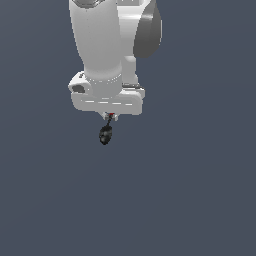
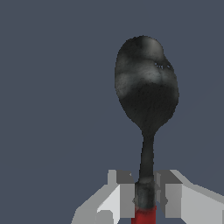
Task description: Pick up the object and move it to a goal position.
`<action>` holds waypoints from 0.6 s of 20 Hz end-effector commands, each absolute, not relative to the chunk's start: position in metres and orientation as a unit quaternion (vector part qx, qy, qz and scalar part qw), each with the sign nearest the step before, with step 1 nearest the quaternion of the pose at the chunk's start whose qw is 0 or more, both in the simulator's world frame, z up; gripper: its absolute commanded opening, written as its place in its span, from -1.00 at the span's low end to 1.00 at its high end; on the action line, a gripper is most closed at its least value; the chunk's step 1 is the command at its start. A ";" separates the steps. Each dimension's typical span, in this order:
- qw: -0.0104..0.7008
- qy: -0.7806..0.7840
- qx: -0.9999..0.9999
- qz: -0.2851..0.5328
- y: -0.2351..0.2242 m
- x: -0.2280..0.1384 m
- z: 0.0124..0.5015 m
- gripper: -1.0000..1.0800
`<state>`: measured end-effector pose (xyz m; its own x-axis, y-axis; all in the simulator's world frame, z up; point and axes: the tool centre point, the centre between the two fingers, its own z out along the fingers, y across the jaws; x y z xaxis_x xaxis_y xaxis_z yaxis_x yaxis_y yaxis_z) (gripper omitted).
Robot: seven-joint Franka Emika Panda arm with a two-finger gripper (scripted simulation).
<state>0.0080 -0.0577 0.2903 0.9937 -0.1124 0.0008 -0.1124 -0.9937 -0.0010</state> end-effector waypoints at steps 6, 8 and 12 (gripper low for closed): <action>0.001 0.056 -0.998 0.000 -0.082 0.015 0.367 -1.00; 0.000 0.056 -0.998 0.000 -0.088 0.016 0.385 -1.00; 0.000 0.056 -0.998 0.000 -0.098 0.020 0.416 -1.00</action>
